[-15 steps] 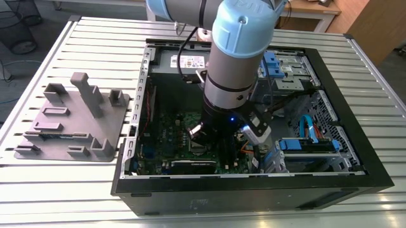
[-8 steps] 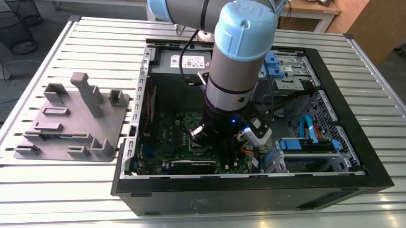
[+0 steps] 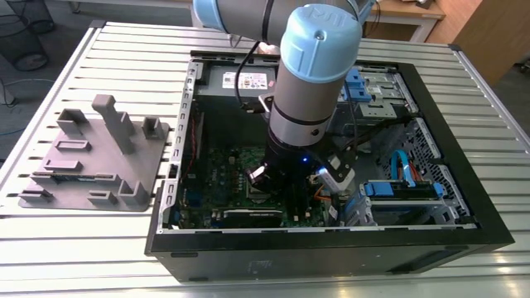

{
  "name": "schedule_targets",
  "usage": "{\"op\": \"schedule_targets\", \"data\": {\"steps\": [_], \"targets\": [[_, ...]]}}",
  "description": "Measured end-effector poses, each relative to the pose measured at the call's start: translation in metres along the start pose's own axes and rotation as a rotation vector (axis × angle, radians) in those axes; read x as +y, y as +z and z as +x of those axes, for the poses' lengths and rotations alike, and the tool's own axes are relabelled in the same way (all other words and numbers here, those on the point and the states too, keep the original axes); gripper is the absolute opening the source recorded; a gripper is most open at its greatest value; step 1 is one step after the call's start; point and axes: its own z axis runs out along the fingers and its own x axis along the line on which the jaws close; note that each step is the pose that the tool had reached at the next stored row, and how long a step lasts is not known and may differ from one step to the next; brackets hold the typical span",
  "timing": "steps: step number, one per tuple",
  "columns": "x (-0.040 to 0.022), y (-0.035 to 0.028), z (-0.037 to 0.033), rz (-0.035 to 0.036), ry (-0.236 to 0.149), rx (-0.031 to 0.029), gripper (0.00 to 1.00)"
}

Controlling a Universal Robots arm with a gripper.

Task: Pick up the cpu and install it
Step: 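Install the first cpu locking lever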

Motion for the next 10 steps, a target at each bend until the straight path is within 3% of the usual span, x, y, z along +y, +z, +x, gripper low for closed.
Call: {"op": "schedule_targets", "data": {"steps": [6, 10], "targets": [[-0.0001, -0.0005, -0.0003, -0.0006, 0.0, -0.0007, 0.11], [-0.0007, -0.0111, 0.0002, -0.0003, 0.0, -0.0003, 0.11]]}}
